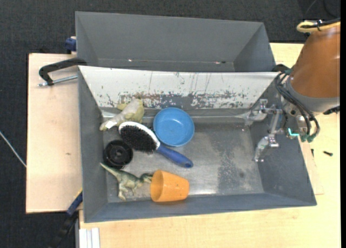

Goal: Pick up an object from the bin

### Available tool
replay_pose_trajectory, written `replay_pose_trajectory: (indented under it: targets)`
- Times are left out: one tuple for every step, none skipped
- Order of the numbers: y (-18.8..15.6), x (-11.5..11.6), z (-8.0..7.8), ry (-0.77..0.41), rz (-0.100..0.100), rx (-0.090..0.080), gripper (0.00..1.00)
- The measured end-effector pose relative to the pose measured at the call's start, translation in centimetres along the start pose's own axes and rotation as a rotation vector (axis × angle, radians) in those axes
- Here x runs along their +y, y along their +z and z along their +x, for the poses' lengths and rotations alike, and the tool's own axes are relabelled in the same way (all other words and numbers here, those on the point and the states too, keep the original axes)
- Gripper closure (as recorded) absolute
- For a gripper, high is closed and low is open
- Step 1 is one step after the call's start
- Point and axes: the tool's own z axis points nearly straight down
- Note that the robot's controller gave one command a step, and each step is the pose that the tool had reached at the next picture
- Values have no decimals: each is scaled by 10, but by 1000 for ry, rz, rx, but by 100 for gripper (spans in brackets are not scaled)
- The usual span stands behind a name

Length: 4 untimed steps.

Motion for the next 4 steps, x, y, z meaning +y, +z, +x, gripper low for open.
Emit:
replay_pose_trajectory:
  targets:
    - [93, 70, -43, -21, -3, 0, 0]
    - [83, 149, -75, -31, -5, -13, 0]
    - [137, 161, -80, -502, 12, -35, 0]
    - [88, 164, -47, -751, 4, -13, 0]
